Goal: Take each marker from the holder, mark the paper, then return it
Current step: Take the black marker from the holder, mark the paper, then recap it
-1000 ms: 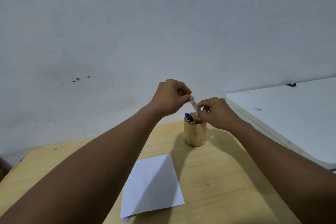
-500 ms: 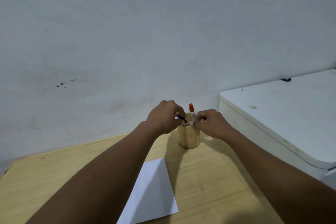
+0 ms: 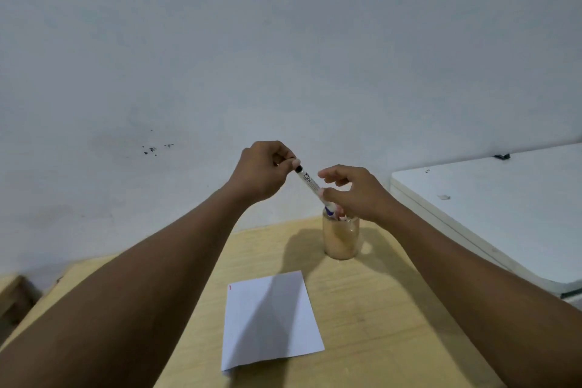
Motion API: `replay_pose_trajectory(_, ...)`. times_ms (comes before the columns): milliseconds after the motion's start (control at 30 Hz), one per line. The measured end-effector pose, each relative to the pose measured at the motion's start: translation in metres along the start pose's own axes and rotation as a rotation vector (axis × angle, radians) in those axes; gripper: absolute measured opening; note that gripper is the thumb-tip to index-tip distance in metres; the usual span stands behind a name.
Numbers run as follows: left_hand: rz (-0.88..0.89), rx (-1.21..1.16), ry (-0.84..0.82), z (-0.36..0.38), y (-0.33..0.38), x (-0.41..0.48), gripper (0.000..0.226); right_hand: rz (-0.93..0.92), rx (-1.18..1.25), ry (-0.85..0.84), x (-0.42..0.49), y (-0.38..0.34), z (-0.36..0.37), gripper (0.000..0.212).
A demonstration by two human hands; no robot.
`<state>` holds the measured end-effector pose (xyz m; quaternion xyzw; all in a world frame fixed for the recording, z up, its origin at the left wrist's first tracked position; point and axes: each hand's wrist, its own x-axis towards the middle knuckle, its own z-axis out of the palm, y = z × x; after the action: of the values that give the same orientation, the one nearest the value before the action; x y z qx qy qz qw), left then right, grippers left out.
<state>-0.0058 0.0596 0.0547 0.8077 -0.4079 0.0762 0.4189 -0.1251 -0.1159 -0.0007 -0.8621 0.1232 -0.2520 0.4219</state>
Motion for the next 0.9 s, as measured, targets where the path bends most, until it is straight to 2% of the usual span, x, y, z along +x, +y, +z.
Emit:
replay_pose_trajectory(133, -0.064, -0.178, 0.04, -0.042, -0.005, -0.019, 0.017, -0.109, 0.037, -0.098, 0.001, -0.044, 0.023, 0.02)
replay_pose_trajectory(233, -0.121, -0.252, 0.055, -0.069, -0.017, -0.04, 0.027, -0.1, 0.217, -0.184, -0.004, -0.071, 0.04, 0.018)
replay_pose_trajectory(367, -0.209, -0.244, 0.013, -0.088, -0.044, -0.072, 0.045, 0.08, 0.577, -0.329, -0.013, -0.089, 0.057, 0.027)
replay_pose_trajectory(467, -0.261, -0.293, -0.007, -0.086, -0.06, -0.095, 0.039, 0.259, 0.799, -0.471, -0.021, -0.088, 0.077, 0.028)
replay_pose_trajectory(567, -0.319, -0.359, 0.0, -0.077, -0.075, -0.112, 0.038, 0.38, 1.072, -0.562, -0.033, -0.074, 0.099, 0.038)
replay_pose_trajectory(700, -0.382, -0.382, 0.0, -0.063, -0.097, -0.127, 0.038, 0.454, 1.271, -0.52, -0.046, -0.054, 0.127, 0.049)
replay_pose_trajectory(900, -0.441, -0.384, -0.054, -0.043, -0.115, -0.135, 0.046, 0.512, 1.211, -0.374, -0.051, -0.039, 0.154, 0.04)
